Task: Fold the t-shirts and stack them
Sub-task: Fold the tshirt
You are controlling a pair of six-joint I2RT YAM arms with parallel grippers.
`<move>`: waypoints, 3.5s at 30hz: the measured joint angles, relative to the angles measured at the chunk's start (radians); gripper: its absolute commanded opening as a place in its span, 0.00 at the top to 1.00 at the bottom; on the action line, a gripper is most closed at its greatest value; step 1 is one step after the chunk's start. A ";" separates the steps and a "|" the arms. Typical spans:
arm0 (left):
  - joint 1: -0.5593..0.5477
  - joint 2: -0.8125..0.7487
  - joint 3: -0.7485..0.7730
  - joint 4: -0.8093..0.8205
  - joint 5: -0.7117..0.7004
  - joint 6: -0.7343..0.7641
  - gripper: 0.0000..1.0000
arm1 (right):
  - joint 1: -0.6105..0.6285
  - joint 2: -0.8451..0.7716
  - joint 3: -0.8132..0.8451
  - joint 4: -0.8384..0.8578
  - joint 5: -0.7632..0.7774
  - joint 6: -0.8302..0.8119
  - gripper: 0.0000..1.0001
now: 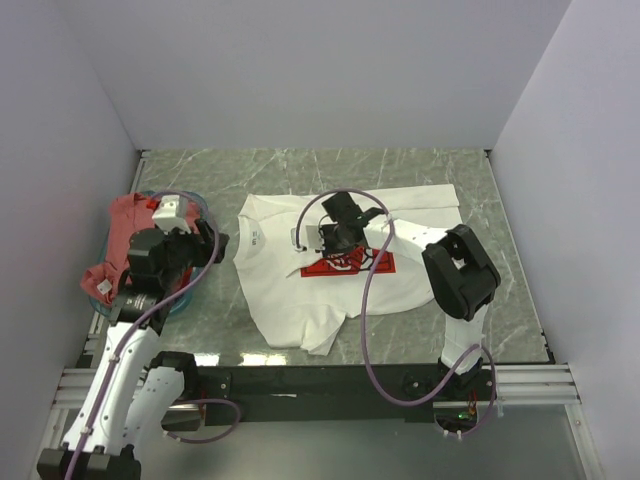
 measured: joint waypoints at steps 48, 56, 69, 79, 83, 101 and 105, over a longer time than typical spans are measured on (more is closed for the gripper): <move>-0.058 1.505 0.946 -0.012 -0.100 -0.359 0.64 | -0.933 0.186 0.313 -0.044 -0.552 1.010 0.60; -0.058 1.534 0.966 -0.018 -0.102 -0.359 0.80 | -0.965 0.280 0.444 -0.069 -0.508 1.143 0.61; -0.058 1.534 0.967 -0.015 -0.119 -0.346 0.95 | -0.998 0.424 0.589 -0.156 -0.360 1.210 0.63; -0.054 1.537 0.994 -0.016 -0.113 -0.332 0.97 | -0.998 0.438 0.666 -0.219 -0.284 1.209 0.63; -0.051 1.541 1.003 -0.018 -0.106 -0.331 0.98 | -0.998 0.483 0.718 -0.243 -0.283 1.209 0.64; -0.037 1.548 1.028 -0.029 -0.092 -0.324 0.99 | -0.998 0.555 0.803 -0.370 -0.325 1.212 1.00; -0.023 1.566 1.038 -0.035 -0.091 -0.324 0.99 | -0.998 0.555 0.804 -0.371 -0.325 1.212 1.00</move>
